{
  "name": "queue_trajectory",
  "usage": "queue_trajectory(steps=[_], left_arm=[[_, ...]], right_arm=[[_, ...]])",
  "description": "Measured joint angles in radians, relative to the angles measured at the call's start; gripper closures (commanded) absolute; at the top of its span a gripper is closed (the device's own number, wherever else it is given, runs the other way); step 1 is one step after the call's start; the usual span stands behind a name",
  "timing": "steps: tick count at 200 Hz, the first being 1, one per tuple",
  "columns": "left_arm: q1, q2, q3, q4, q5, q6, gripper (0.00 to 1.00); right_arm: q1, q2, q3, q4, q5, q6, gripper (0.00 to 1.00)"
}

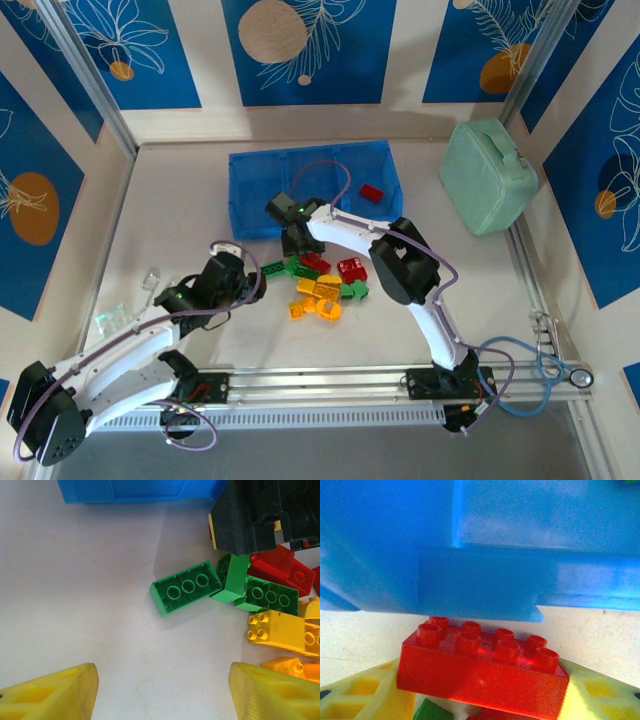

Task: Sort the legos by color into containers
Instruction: Pick up the lego from the center of the table.

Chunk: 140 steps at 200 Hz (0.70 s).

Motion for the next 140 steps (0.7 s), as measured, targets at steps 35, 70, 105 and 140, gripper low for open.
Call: queue_trajectory(steps=[35, 70, 105, 140], left_arm=[[0.0, 0.0, 0.0, 0.0, 0.0, 0.0, 0.3], [0.0, 0.012, 0.0, 0.001, 0.0, 0.0, 0.3], [0.0, 0.04, 0.0, 0.011, 0.001, 0.001, 0.3], [0.0, 0.068, 0.002, 0.012, 0.002, 0.003, 0.3]], right_arm=[[0.003, -0.074, -0.106, 0.008, 0.012, 0.0, 0.51], [0.005, -0.211, -0.211, -0.003, 0.037, -0.012, 0.5], [-0.032, -0.37, -0.249, -0.014, 0.056, -0.037, 0.5], [-0.178, -0.443, -0.248, -0.013, 0.056, -0.088, 0.5]])
